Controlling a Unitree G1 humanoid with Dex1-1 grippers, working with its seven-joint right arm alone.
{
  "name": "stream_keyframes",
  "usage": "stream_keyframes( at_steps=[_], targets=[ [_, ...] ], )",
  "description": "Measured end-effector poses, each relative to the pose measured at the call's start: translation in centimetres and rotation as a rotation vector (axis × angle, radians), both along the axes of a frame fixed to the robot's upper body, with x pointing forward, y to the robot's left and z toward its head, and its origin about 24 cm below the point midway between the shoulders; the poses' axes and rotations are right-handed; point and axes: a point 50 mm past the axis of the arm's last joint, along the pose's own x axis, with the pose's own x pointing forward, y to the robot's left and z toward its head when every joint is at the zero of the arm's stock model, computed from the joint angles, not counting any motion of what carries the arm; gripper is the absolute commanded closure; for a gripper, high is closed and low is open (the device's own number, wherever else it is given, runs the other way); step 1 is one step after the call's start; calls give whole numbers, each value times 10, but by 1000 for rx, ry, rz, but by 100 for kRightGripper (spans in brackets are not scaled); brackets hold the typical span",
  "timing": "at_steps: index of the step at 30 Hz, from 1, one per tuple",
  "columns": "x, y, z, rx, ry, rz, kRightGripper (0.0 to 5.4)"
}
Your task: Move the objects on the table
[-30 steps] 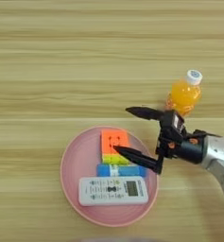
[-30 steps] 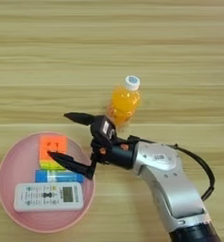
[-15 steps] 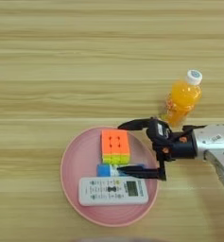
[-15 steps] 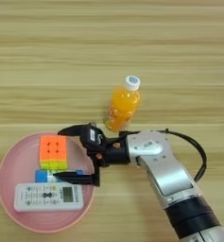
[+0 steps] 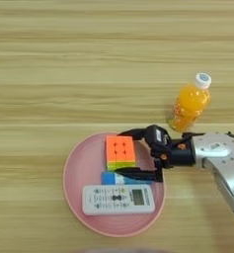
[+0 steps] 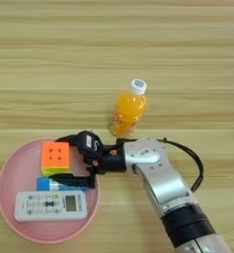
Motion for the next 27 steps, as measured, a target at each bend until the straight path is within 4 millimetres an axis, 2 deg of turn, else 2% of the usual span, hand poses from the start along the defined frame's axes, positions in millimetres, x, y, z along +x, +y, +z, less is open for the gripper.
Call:
stream_keyframes(
  at_steps=[3,11,15,22,27],
  targets=[
    [0,1,0,4,-2,0,204],
    [1,4,1,20,-9,-15,205],
    [5,3,7,47,-40,-51,205],
    [7,3,54,188,-167,-81,205],
    [-2,-11,84,266,-221,-94,205]
  ],
)
